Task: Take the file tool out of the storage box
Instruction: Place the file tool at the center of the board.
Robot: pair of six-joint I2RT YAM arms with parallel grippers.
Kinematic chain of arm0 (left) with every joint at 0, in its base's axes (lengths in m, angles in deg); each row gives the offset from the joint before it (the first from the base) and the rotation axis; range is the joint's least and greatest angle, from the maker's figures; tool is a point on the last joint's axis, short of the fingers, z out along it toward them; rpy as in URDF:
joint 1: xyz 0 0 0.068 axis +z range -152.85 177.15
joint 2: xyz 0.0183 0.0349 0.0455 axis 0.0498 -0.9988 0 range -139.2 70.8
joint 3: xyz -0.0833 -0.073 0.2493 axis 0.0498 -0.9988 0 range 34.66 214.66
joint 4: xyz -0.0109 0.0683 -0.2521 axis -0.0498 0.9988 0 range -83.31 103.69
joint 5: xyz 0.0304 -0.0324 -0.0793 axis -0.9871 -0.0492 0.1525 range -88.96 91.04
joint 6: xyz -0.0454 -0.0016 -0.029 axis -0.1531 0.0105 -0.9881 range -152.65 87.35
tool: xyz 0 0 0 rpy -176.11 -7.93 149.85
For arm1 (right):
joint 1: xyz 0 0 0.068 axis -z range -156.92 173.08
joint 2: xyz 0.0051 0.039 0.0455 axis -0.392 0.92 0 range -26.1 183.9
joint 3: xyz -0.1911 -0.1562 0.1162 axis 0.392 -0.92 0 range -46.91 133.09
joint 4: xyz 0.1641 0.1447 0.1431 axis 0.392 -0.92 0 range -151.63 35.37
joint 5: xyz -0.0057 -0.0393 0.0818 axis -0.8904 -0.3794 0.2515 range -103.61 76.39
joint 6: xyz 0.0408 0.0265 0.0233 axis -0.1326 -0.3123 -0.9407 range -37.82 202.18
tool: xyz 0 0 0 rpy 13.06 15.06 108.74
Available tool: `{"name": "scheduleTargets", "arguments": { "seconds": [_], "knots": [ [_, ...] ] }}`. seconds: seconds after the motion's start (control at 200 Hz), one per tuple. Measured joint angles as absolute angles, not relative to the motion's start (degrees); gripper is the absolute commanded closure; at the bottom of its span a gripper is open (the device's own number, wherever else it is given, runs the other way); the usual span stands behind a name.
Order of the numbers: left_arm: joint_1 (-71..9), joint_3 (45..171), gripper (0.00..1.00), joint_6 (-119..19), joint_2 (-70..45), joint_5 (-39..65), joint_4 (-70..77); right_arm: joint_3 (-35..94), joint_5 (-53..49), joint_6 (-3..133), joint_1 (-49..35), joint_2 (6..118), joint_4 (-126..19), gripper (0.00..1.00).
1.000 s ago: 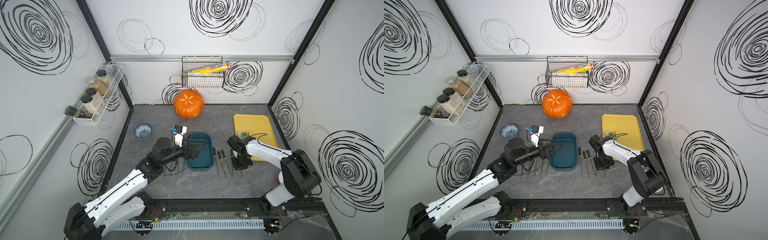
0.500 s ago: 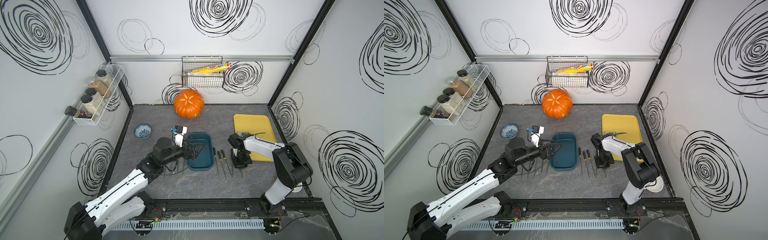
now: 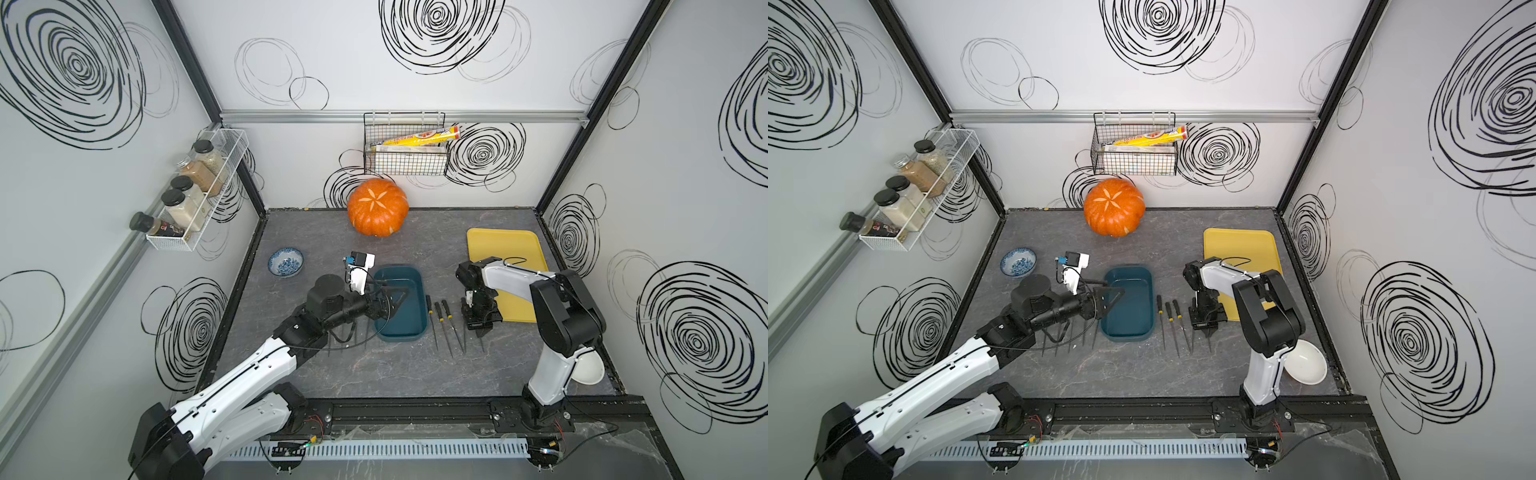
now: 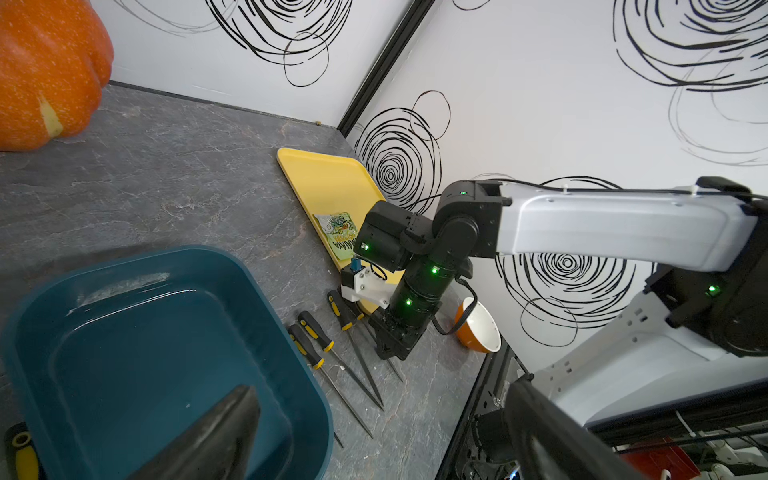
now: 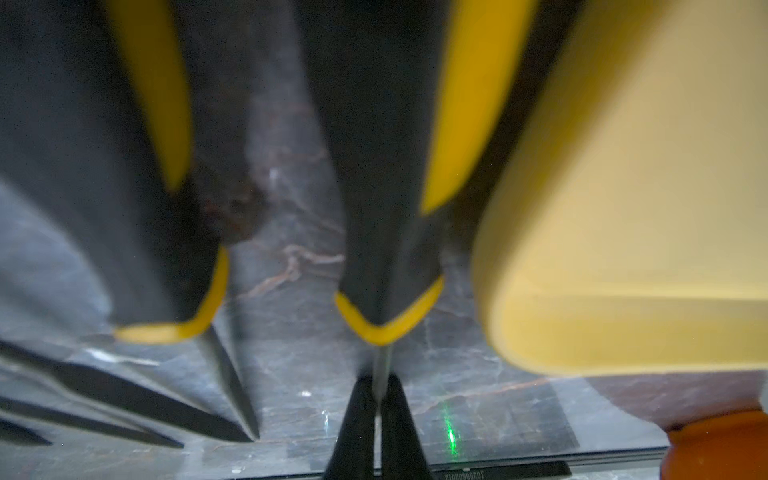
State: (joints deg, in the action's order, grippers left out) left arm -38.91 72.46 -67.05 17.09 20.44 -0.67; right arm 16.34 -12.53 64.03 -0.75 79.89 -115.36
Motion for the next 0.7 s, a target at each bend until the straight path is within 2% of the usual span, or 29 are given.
{"name": "scheduleTargets", "arguments": {
  "seconds": [0.215, 0.436, 0.536, 0.701],
  "knots": [
    [-38.91, 72.46, 0.01, -67.16, 17.52, 20.44, -0.67, 17.6, -12.51, 64.29, -0.67, 81.25, -116.82, 1.0],
    [-38.91, 72.46, 0.01, -67.18, 17.55, 20.44, -0.62, 18.37, -13.27, 64.51, -0.73, 82.01, -117.68, 0.94],
    [-38.91, 72.46, 0.01, -67.18, 17.55, 20.42, -0.62, 18.5, -13.34, 64.86, -0.73, 82.1, -117.83, 0.85],
    [-38.91, 72.46, 0.01, -67.18, 17.41, 20.39, -0.62, 18.48, -13.38, 65.08, -0.71, 82.32, -117.96, 0.82]
  ]
}}
